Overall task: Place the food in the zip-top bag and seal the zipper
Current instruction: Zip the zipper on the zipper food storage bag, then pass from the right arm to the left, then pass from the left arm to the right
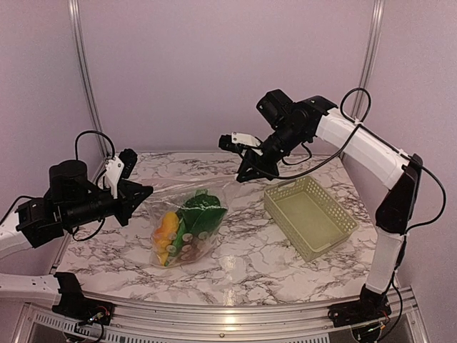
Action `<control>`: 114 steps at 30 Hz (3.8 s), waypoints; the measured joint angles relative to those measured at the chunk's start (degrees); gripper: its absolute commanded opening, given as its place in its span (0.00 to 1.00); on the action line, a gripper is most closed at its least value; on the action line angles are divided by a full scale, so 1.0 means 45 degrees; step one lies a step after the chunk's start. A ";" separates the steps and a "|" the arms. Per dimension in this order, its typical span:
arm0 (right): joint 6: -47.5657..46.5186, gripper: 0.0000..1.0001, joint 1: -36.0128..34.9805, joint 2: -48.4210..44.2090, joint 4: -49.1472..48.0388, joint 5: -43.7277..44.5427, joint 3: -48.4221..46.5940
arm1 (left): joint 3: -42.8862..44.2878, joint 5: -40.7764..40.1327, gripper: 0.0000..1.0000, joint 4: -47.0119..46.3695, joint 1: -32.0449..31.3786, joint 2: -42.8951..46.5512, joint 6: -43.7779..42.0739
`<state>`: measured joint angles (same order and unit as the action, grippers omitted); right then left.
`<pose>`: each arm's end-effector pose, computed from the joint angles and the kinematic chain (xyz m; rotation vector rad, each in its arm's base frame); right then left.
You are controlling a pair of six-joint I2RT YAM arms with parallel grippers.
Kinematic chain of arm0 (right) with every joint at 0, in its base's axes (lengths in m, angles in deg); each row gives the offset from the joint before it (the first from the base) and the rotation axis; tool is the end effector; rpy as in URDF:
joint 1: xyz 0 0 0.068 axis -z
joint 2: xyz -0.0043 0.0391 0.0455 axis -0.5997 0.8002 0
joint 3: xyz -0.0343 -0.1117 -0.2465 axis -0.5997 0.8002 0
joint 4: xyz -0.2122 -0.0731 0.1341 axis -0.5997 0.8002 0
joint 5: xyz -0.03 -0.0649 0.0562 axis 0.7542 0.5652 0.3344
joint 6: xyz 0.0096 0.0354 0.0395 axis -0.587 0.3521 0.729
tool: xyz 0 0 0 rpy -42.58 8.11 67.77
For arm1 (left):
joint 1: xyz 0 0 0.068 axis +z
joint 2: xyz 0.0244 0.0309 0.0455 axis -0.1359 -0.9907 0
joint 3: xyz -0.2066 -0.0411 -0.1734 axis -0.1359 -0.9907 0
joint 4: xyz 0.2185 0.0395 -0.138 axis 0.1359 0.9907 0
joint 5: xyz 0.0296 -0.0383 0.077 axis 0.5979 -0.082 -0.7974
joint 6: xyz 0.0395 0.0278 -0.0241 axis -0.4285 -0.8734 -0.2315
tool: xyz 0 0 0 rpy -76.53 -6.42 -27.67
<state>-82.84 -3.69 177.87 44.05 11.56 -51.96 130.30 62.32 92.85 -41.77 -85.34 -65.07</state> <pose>0.2866 0.2668 0.3660 -1.8064 1.8153 0.6248 0.1227 -0.1391 0.3289 0.7371 1.6265 -0.5055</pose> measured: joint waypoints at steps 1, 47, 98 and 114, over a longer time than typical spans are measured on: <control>-0.0029 0.04 0.0015 0.0000 0.0049 0.0005 0.0000 | 0.0010 0.0010 0.00 0.0000 0.0005 -0.0073 0.0015; -0.1792 0.10 0.1229 -0.0782 0.1583 0.0277 -0.1073 | 0.4051 0.0821 0.67 0.0073 0.0355 -0.3730 0.1214; -0.1710 0.30 0.1025 -0.1681 0.2084 0.0345 -0.0792 | 0.9335 0.3361 0.00 0.0005 -0.1073 -1.0972 -0.1214; -0.2924 0.46 0.4177 -0.2006 0.1224 -0.5770 0.1477 | 0.9335 0.3492 0.00 -0.0078 -0.1083 -1.0856 -0.0505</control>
<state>-96.00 15.11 168.84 49.56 -14.41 -45.32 172.31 78.03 92.50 -46.65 -134.19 -67.34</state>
